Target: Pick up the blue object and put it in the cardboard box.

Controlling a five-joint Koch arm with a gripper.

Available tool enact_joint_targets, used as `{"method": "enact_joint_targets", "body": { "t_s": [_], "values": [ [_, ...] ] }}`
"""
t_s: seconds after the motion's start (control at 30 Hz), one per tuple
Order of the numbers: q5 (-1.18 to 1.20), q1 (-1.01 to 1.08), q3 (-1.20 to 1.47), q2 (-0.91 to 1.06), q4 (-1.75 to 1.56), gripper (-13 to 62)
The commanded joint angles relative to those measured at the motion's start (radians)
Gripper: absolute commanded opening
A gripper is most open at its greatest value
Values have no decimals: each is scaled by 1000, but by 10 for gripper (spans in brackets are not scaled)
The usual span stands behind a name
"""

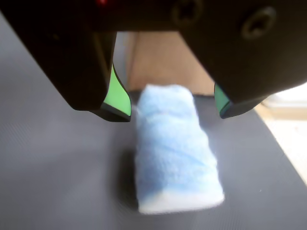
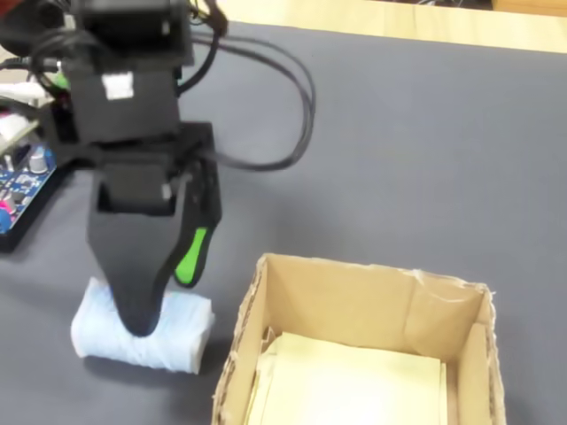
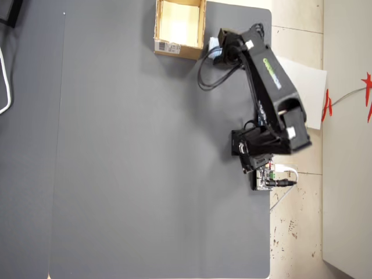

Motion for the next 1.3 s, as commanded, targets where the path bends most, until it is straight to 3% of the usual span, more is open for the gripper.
{"method": "enact_joint_targets", "body": {
  "t_s": [0.0, 0.23, 0.47, 0.87, 1.27],
  "values": [
    [29, 11, -71, 15, -5, 328],
    [232, 67, -49, -74, -61, 292],
    [370, 104, 14, -64, -276, 146],
    [499, 95, 249, 170, -669, 139],
    [492, 74, 376, 442, -790, 139]
  ]
}}
